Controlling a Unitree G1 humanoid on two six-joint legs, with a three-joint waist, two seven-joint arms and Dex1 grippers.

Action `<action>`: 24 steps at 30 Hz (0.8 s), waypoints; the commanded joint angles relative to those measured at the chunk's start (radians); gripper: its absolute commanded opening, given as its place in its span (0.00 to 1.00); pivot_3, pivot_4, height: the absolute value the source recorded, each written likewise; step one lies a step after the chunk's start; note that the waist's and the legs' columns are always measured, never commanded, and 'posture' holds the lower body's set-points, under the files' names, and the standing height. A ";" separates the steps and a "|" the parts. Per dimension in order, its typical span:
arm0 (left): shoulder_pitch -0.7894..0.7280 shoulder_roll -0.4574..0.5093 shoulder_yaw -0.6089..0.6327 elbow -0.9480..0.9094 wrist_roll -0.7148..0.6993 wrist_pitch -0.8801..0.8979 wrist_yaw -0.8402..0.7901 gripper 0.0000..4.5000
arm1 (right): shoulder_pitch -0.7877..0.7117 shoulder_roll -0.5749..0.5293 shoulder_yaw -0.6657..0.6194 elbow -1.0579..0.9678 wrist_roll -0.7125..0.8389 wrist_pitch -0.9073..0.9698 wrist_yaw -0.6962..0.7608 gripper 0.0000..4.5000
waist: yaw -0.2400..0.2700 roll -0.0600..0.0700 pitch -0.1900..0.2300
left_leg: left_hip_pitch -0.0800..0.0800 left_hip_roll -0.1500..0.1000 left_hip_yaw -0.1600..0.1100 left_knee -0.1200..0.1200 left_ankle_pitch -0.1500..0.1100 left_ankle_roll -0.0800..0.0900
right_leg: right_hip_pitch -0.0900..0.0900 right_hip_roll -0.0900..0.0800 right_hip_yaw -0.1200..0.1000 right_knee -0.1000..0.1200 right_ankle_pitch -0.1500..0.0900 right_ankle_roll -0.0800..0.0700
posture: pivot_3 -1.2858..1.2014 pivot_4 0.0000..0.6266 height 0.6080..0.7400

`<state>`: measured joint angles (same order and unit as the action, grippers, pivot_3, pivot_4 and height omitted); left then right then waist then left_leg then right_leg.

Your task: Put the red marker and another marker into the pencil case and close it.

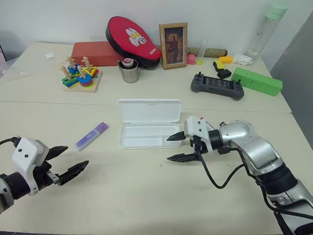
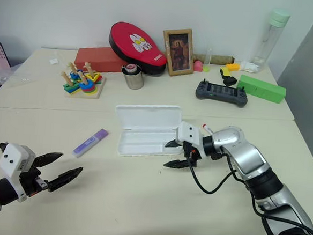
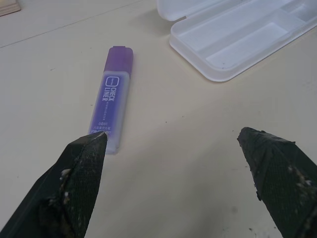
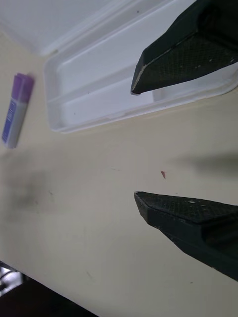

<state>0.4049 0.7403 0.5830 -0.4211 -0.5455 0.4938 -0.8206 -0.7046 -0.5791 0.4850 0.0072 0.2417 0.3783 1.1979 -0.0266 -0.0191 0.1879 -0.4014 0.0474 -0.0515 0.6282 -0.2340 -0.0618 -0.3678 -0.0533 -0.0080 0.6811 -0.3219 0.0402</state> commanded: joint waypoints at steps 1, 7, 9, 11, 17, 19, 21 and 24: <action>-0.014 -0.003 0.025 -0.015 -0.002 -0.007 0.021 1.00 | -0.029 0.010 0.035 0.060 -0.083 -0.107 0.050 0.72 | 0.000 0.000 0.000 | 0.000 0.000 0.000 0.000 0.000 0.000 | 0.000 0.000 0.000 0.000 0.000 0.000 | 0.52 0.24 1.00; 0.007 -0.032 0.029 -0.040 -0.005 -0.010 0.041 1.00 | -0.065 0.070 0.044 0.157 -0.136 -0.098 0.063 0.72 | -0.005 0.000 0.000 | 0.001 0.000 0.000 0.000 0.000 0.000 | 0.000 0.000 0.000 0.002 0.000 0.000 | 0.52 0.24 1.00; 0.013 -0.034 0.032 -0.040 -0.006 -0.011 0.042 1.00 | -0.074 0.088 0.026 0.169 -0.129 -0.084 0.068 0.72 | -0.005 0.000 0.000 | 0.001 0.000 0.000 0.000 0.000 0.000 | 0.000 0.000 0.000 0.002 0.000 0.000 | 0.52 0.24 1.00; 0.020 -0.035 0.034 -0.043 -0.007 -0.013 0.043 1.00 | -0.075 0.095 0.018 0.168 -0.128 -0.075 0.076 0.72 | -0.005 0.000 0.000 | 0.001 0.000 0.000 0.000 0.000 0.000 | 0.000 0.000 0.000 0.002 0.000 0.000 | 0.52 0.24 1.00; 0.026 -0.042 0.028 -0.043 -0.007 -0.017 0.046 1.00 | -0.082 0.116 -0.020 0.155 -0.101 -0.042 0.097 0.72 | -0.003 0.000 0.000 | 0.001 0.000 0.000 0.000 0.000 0.000 | 0.000 0.000 0.000 0.002 0.000 0.000 | 0.52 0.24 1.00; 0.028 -0.044 0.028 -0.042 -0.006 -0.018 0.046 1.00 | -0.083 0.116 -0.028 0.146 -0.097 -0.031 0.106 0.72 | -0.003 0.000 0.000 | 0.001 0.000 0.000 0.000 0.000 0.000 | 0.000 0.000 0.000 0.002 0.000 0.000 | 0.52 0.24 1.00; 0.031 -0.044 0.027 -0.042 -0.005 -0.019 0.045 1.00 | -0.083 0.116 -0.033 0.137 -0.093 -0.022 0.112 0.72 | -0.003 0.000 0.000 | 0.001 0.000 0.000 0.000 0.000 0.000 | 0.000 0.000 0.000 0.002 0.000 0.000 | 0.52 0.24 1.00; 0.022 -0.049 0.016 -0.043 -0.004 -0.019 0.053 1.00 | -0.099 0.128 -0.016 0.191 -0.148 -0.025 0.062 0.72 | -0.003 0.000 0.000 | 0.001 0.000 0.000 0.000 0.000 0.000 | 0.000 0.000 0.000 0.002 0.000 0.000 | 0.52 0.24 1.00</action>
<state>0.4290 0.6967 0.5866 -0.4373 -0.5467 0.4914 -0.7748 -0.7678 -0.4589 0.4821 0.1914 0.1221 0.3599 1.2843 -0.0298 -0.0190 0.1880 -0.4006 0.0475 -0.0518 0.6282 -0.2340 -0.0619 -0.3683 -0.0529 -0.0078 0.6834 -0.3216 0.0398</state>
